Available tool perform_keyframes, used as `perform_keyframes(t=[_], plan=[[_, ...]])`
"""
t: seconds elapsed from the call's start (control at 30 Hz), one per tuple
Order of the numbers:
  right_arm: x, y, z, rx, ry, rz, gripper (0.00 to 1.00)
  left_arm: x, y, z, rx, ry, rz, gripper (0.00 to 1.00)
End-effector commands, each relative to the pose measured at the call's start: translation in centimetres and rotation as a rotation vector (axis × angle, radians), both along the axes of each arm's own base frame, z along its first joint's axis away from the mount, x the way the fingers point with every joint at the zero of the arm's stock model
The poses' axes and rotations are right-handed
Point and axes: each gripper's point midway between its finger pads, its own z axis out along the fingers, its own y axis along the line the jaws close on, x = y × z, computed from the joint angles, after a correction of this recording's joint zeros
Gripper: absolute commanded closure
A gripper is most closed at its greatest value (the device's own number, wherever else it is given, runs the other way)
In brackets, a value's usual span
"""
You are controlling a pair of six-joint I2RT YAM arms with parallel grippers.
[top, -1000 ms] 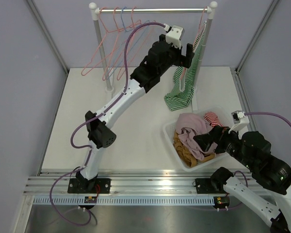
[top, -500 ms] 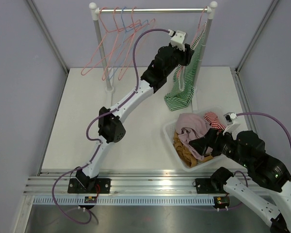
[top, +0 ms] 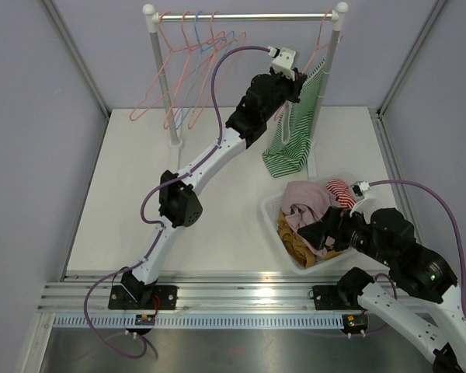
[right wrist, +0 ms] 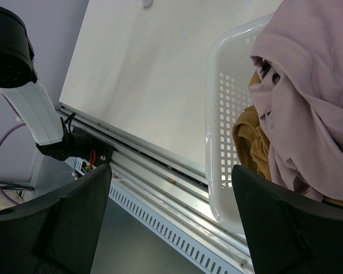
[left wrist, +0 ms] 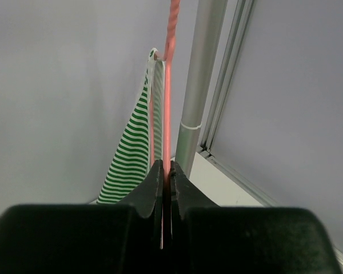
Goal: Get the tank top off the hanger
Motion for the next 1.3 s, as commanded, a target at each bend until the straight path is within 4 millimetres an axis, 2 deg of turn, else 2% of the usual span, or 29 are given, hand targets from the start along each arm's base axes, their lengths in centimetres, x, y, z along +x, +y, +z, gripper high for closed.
perform_keyframes(t=[0.0,0.03,0.07,0.13,0.17,0.27,0.33,0.37,0.4,0.5,0.53,0.6,0.63,0.7,0.73,0.77,0.8,0.83,0.87,0.9,0.93,0.97,1.03,1.1,1.13,1.2,1.27], plan=[[0.1,0.4,1.2,0.027,-0.046,0.025,0.08,-1.0,0.6,5.2,-0.089,-0.114,-0.009,1.0],[0.1,0.3,1.3,0.028,-0.048,0.021,0.07,-0.8,1.0,5.1,-0.084,-0.108,0.015,1.0],[0.1,0.3,1.4,0.031,-0.053,0.018,0.07,-1.0,1.8,6.3,-0.095,-0.113,0.039,1.0],[0.0,0.1,1.7,0.039,-0.066,0.017,0.07,-0.5,3.2,6.5,-0.1,-0.097,0.116,1.0],[0.0,0.2,1.7,0.039,-0.066,0.018,0.07,-1.0,4.2,8.0,-0.114,-0.105,0.141,1.0],[-0.2,0.0,2.2,0.047,-0.078,0.019,0.07,-0.9,6.1,8.9,-0.118,-0.097,0.22,1.0],[-0.2,0.0,2.4,0.048,-0.083,0.018,0.07,-1.5,7.6,10.4,-0.132,-0.102,0.256,1.0],[-0.3,0.0,2.4,0.049,-0.082,0.017,0.07,-1.4,7.8,9.7,-0.119,-0.09,0.267,1.0],[-0.3,-0.1,2.5,0.051,-0.089,0.018,0.07,-2.0,8.8,11.2,-0.138,-0.101,0.275,1.0],[-0.4,-0.3,3.0,0.06,-0.107,0.012,0.07,-2.3,10.1,11.5,-0.141,-0.087,0.287,1.0],[-0.3,-0.4,2.9,0.06,-0.109,0.009,0.07,-3.1,10.9,12.8,-0.154,-0.1,0.287,1.0],[-0.4,-0.5,3.0,0.058,-0.116,0.007,0.06,-3.6,11.3,13.0,-0.135,-0.103,0.283,1.0],[-0.4,-0.5,3.2,0.061,-0.122,0.008,0.06,-4.4,12.0,14.1,-0.144,-0.11,0.285,1.0],[-0.5,-0.7,3.3,0.055,-0.13,0.007,0.06,-4.9,12.3,13.4,-0.118,-0.082,0.278,1.0],[-0.5,-0.8,3.6,0.056,-0.139,0.005,0.05,-6.0,13.0,14.6,-0.129,-0.09,0.271,1.0],[-0.5,-0.9,3.8,0.059,-0.147,0.001,0.04,-6.4,13.3,14.3,-0.115,-0.078,0.266,1.0],[-0.4,-1.1,4.0,0.052,-0.158,-0.006,0.03,-6.5,13.1,13.0,-0.095,-0.049,0.255,1.0],[-0.4,-1.3,4.2,0.051,-0.167,-0.012,0.02,-6.8,13.3,12.5,-0.083,-0.036,0.25,1.0],[-0.3,-1.4,4.3,0.047,-0.173,-0.021,0.01,-8.1,14.3,13.6,-0.088,-0.04,0.247,1.0],[-0.2,-1.5,4.6,0.043,-0.188,-0.021,0.01,-8.5,14.4,13.4,-0.088,-0.026,0.237,1.0],[-0.1,-1.6,4.7,0.038,-0.191,-0.024,0.0,-8.9,14.5,12.3,-0.068,-0.007,0.228,1.0],[0.1,-1.5,4.6,0.029,-0.189,-0.025,0.0,-10.0,15.3,12.8,-0.064,-0.002,0.218,1.0],[0.3,-1.5,4.9,0.017,-0.202,-0.02,0.0,-11.1,15.6,12.0,-0.041,0.025,0.195,1.0],[0.6,-1.4,5.3,0.003,-0.205,-0.022,0.01,-12.8,16.7,12.2,-0.029,0.045,0.18,1.0],[0.7,-1.3,5.3,-0.001,-0.206,-0.019,0.0,-13.0,16.9,11.0,-0.004,0.07,0.181,1.0],[0.9,-1.1,5.7,-0.003,-0.215,-0.013,0.0,-14.4,18.0,11.6,-0.003,0.071,0.176,1.0],[1.1,-0.8,6.0,-0.005,-0.223,-0.003,0.0,-15.2,18.5,10.2,0.047,0.115,0.171,1.0]])
